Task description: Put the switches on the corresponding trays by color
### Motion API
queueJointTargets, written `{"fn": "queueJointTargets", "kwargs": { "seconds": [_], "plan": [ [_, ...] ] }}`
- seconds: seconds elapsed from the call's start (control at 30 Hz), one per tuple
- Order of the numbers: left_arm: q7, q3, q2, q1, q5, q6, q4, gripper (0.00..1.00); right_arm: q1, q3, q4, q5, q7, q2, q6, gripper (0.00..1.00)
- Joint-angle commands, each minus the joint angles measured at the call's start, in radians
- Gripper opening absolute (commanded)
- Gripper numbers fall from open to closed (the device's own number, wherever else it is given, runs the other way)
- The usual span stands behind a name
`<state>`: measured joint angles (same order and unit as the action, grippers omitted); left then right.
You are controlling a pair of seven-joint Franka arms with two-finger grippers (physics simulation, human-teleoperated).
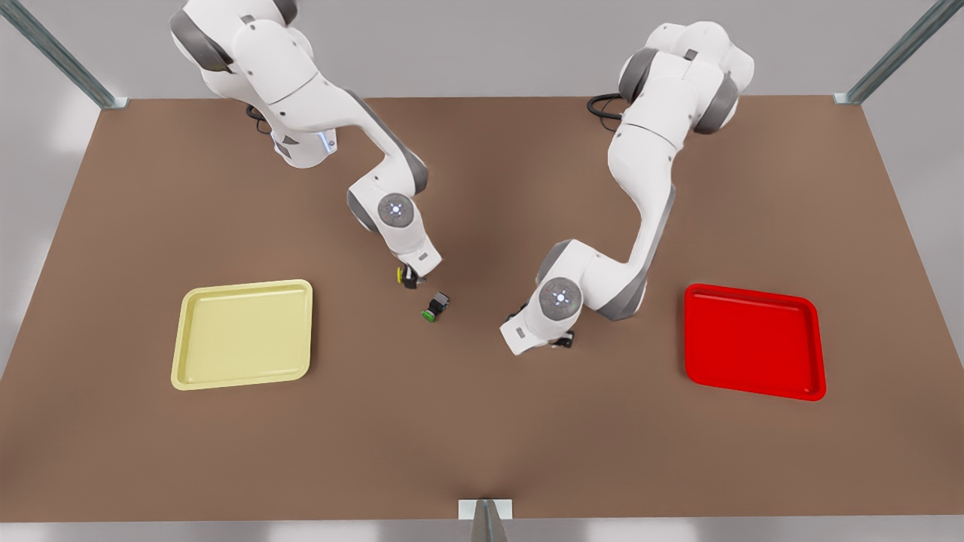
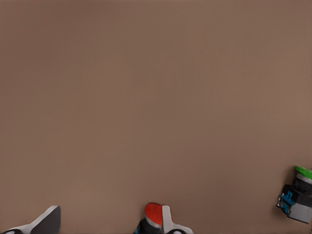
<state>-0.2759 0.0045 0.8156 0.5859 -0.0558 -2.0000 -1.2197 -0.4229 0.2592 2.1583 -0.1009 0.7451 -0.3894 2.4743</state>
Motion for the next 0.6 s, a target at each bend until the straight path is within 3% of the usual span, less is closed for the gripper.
{"fn": "queueJointTargets", "kwargs": {
  "seconds": [0.0,0.47,0.57],
  "plan": [
    [-0.028,0.000,0.004,0.011,-0.004,-0.008,0.000,1.00,0.001,0.000,0.000,0.000,0.000,-0.002,0.000,1.00],
    [0.135,0.002,0.031,0.064,0.039,-0.115,-0.087,1.00,-0.004,0.002,-0.008,-0.016,0.034,-0.078,0.051,1.00],
    [0.211,0.002,-0.050,0.041,0.053,-0.187,-0.251,1.00,-0.001,0.000,-0.006,-0.016,0.034,-0.085,0.051,1.00]
  ]
}}
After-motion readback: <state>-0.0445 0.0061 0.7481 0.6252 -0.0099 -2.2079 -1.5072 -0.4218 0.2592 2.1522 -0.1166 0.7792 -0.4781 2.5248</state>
